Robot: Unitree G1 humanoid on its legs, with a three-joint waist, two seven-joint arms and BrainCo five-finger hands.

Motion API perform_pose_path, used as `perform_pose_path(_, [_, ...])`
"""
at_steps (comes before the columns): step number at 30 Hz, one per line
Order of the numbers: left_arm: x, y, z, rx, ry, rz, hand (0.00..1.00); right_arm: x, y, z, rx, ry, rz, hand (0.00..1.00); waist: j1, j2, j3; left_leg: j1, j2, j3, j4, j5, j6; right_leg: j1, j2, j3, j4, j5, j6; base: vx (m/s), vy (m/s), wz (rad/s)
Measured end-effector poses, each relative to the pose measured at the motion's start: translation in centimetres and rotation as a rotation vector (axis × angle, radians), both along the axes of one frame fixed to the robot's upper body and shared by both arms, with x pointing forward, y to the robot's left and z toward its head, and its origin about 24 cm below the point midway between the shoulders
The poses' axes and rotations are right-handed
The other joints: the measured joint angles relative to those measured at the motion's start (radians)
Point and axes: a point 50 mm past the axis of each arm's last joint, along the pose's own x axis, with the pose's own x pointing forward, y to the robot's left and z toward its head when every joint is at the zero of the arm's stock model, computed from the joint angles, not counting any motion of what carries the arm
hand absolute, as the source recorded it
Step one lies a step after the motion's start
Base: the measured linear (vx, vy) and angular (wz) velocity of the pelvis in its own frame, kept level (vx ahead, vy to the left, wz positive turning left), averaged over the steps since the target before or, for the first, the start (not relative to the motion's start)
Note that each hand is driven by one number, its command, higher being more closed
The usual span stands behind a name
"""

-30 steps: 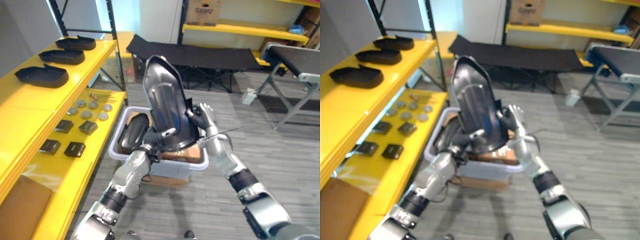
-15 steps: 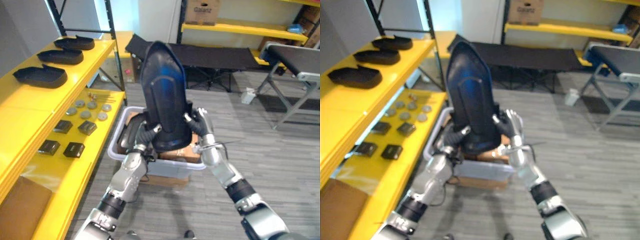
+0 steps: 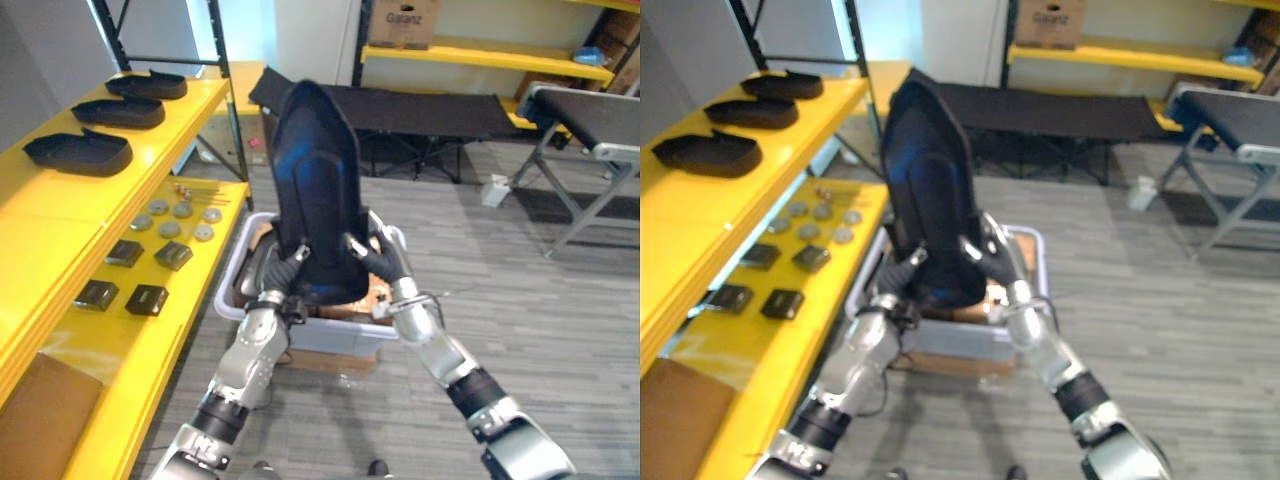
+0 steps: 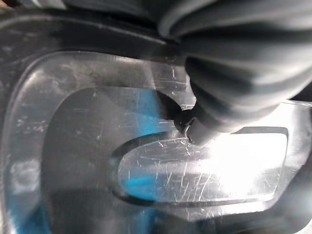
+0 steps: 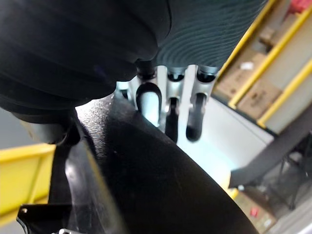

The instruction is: Walk over and take plastic housings, then place them on the shelf

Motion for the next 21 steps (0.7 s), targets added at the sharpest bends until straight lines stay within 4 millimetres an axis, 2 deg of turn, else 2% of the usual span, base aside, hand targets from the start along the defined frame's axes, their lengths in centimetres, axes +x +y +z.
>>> perform_pose_path(4, [-0.4, 1.8, 2.4, 0.018, -0.15, 0.205, 1.0, -1.0, 0.0, 2.2, 0.157, -0.027, 0.072, 0.0, -0.002, 0.0, 0.0, 0.002, 0.0, 0.007, 0.0, -0.001, 0.0, -0.006, 0.0, 0.004, 0.005, 0.0, 0.0, 0.0, 0.0, -0.06])
perform_pose_path(5, [-0.4, 2.5, 2.8, 0.015, -0.176, 0.265, 1.0, -1.2, -0.2, 3.3, 0.207, -0.068, 0.101, 0.0, -0.002, 0.0, 0.0, 0.003, 0.0, 0.01, 0.0, -0.001, 0.0, -0.008, -0.001, 0.008, 0.008, 0.0, 0.0, 0.0, 0.0, -0.1])
perform_pose_path(7, [-0.6, 3.6, 2.6, 0.06, -0.185, 0.338, 1.0, -1.5, -1.0, 5.1, 0.293, -0.137, 0.12, 0.0, -0.001, 0.0, 0.0, 0.012, 0.0, 0.02, 0.0, -0.004, 0.003, -0.008, -0.002, 0.02, 0.013, -0.001, -0.001, -0.01, 0.011, -0.14])
perform_pose_path(9, [-1.3, 4.9, 1.5, 0.101, -0.152, 0.423, 1.0, -1.7, -2.8, 7.0, 0.401, -0.227, 0.1, 0.0, -0.006, 0.0, 0.0, 0.02, -0.002, 0.025, 0.003, -0.01, 0.005, -0.012, -0.007, 0.024, 0.03, -0.013, -0.001, -0.03, 0.029, -0.08])
perform_pose_path(12, [-2.3, 6.1, 0.2, 0.152, -0.109, 0.527, 1.0, -2.3, -5.2, 8.5, 0.497, -0.309, 0.071, 0.0, -0.007, 0.001, 0.0, 0.019, -0.007, 0.027, 0.001, -0.011, 0.005, -0.016, -0.012, 0.025, 0.034, -0.022, -0.002, 0.0, 0.0, 0.0])
perform_pose_path(15, [-3.1, 7.2, -0.4, 0.22, -0.097, 0.641, 1.0, -3.3, -6.7, 8.6, 0.575, -0.31, 0.091, 0.0, -0.012, 0.0, 0.0, 0.019, -0.007, 0.031, -0.002, -0.011, 0.005, -0.021, -0.012, 0.028, 0.034, -0.02, 0.002, 0.01, 0.008, -0.04])
perform_pose_path(17, [-3.4, 8.1, -0.4, 0.239, -0.097, 0.725, 1.0, -3.7, -7.8, 7.8, 0.63, -0.269, 0.103, 0.0, -0.014, 0.0, 0.0, 0.019, -0.006, 0.046, -0.002, -0.011, 0.005, -0.026, -0.011, 0.038, 0.034, -0.019, 0.003, 0.02, 0.017, -0.15])
perform_pose_path(21, [-4.1, 9.7, -0.4, 0.248, -0.114, 0.847, 1.0, -5.6, -11.2, 3.8, 0.761, -0.155, -0.039, 0.0, -0.037, 0.003, -0.004, 0.021, -0.008, 0.056, -0.006, -0.015, 0.002, -0.033, -0.012, 0.057, 0.033, -0.014, 0.007, 0.02, 0.016, -0.07])
